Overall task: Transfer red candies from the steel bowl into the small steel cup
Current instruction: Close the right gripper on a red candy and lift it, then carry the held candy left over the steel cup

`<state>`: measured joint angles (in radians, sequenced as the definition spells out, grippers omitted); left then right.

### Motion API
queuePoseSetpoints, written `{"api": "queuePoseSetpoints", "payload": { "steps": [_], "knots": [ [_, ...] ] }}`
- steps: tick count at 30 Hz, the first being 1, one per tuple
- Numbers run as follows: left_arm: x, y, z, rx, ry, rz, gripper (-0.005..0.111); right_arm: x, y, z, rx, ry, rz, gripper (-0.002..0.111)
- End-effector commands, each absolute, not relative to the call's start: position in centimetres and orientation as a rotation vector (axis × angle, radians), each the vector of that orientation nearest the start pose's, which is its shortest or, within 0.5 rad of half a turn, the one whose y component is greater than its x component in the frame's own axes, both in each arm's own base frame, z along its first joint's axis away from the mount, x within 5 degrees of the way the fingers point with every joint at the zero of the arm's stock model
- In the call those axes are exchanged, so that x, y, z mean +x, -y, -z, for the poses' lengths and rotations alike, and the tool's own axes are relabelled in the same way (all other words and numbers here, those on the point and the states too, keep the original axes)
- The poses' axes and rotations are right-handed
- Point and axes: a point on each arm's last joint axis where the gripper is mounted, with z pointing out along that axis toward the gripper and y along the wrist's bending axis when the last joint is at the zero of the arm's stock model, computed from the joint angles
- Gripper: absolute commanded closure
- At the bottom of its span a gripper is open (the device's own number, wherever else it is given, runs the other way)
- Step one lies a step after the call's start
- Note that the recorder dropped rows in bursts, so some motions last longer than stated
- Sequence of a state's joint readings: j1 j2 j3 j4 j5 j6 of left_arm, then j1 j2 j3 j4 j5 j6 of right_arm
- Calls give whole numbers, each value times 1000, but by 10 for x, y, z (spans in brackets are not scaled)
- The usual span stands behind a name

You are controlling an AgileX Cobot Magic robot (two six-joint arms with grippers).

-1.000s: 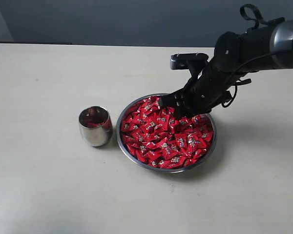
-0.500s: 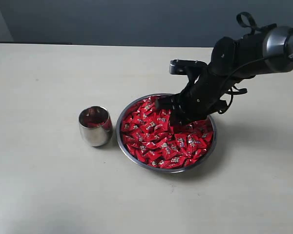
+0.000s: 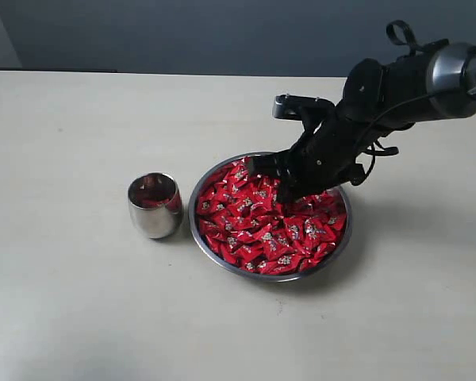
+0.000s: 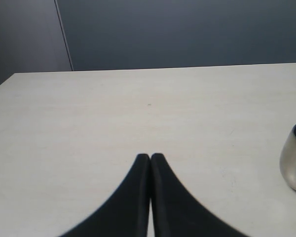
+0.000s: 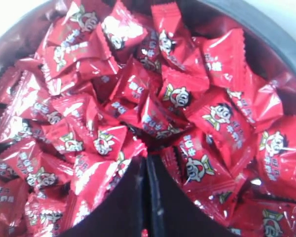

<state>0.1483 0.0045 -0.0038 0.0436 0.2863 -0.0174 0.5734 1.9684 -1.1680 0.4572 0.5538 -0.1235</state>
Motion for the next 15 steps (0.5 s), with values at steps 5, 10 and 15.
{"api": "queuePoseSetpoints", "payload": {
  "steps": [5,10,15],
  "knots": [
    [54,-9,-187,-118,-1766,-134,106,316,-226,-173,-551,-2723,-521,109],
    [54,-9,-187,-118,-1766,-134,106,324,-224,-204,-594,-2659,-432,109],
    [54,-9,-187,-118,-1766,-134,106,330,-224,-216,-610,-2645,-375,109]
  ]
}}
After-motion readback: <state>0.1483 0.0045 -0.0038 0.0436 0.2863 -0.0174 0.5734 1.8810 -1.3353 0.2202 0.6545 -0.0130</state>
